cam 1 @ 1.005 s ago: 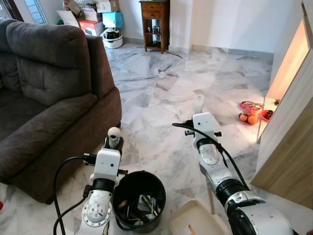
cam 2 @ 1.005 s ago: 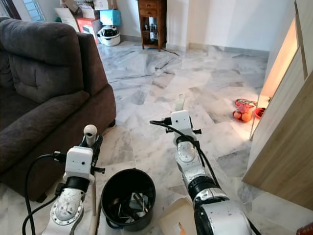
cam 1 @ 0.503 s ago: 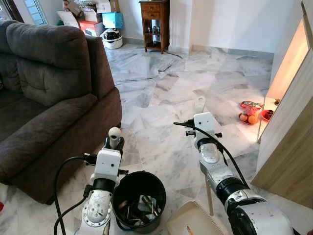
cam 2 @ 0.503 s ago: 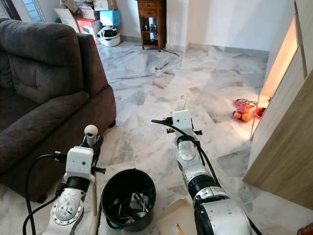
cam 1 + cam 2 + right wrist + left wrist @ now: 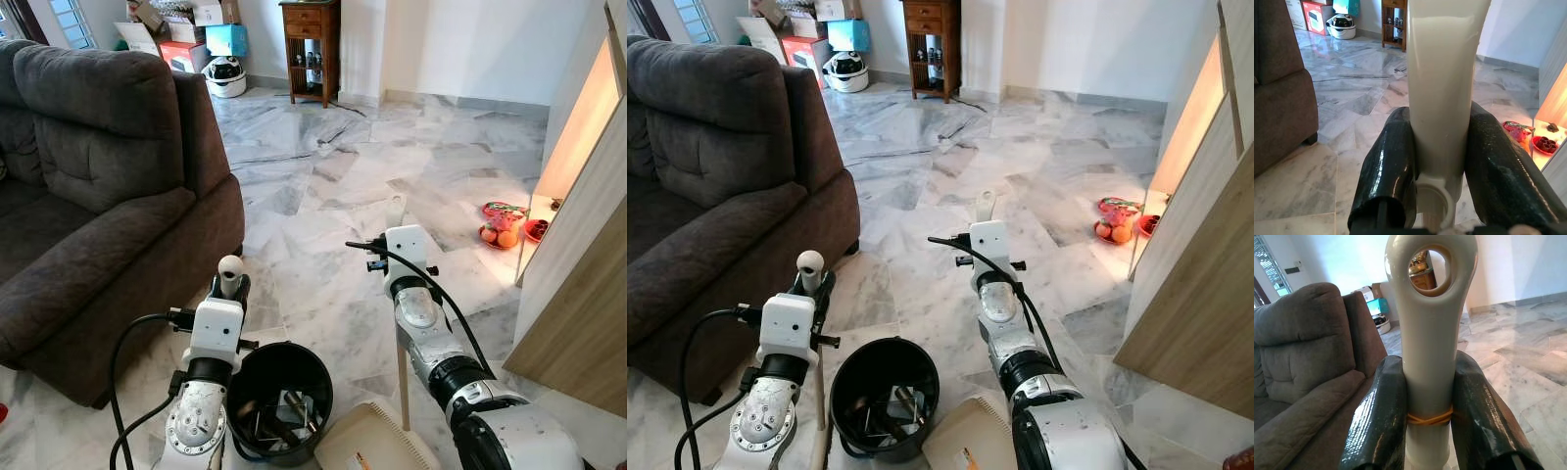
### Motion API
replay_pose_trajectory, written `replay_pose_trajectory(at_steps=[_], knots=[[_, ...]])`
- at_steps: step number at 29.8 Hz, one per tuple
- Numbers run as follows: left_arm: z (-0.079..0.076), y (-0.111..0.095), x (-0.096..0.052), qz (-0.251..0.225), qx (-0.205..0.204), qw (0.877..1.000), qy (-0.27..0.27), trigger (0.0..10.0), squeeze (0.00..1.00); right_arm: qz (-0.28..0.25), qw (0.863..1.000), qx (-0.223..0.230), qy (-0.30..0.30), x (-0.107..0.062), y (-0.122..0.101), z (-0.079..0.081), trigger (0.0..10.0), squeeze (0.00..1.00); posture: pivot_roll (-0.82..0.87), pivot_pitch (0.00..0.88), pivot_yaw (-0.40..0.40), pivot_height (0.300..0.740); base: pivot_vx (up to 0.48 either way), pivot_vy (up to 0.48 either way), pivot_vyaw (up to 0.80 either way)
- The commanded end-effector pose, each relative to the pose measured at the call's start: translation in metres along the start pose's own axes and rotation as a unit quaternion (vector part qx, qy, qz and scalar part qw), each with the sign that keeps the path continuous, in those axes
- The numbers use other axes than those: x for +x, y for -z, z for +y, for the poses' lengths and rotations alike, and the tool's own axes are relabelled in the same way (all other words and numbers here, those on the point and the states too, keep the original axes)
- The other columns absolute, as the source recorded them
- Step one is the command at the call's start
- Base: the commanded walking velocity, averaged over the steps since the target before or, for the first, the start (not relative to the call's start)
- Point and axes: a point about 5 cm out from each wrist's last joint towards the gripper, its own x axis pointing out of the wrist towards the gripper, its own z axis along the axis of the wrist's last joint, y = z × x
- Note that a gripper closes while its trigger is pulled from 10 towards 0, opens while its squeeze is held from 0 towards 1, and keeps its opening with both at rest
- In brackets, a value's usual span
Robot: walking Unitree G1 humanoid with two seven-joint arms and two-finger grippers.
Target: Sweep floor
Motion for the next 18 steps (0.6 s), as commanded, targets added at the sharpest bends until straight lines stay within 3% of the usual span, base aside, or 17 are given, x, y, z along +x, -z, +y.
replay_pose_trajectory(at_steps=[1, 18], knots=[[0.0048, -0.0056, 0.0005, -0.017, 0.004, 1.000, -0.010, 10.0, 0.00, -0.023, 1.000, 0.002, -0.003, 0.0038, -0.0125, 0.0022, 10.0, 0.00, -0.13, 0.000, 0.098, 0.740, 0.000, 0.000, 0.00], [0.0051, -0.0058, 0.0004, -0.019, 0.006, 1.000, -0.011, 10.0, 0.00, -0.041, 0.999, 0.013, -0.014, 0.0025, -0.0144, 0.0032, 10.0, 0.00, -0.12, 0.000, 0.098, 0.740, 0.000, 0.000, 0.00]])
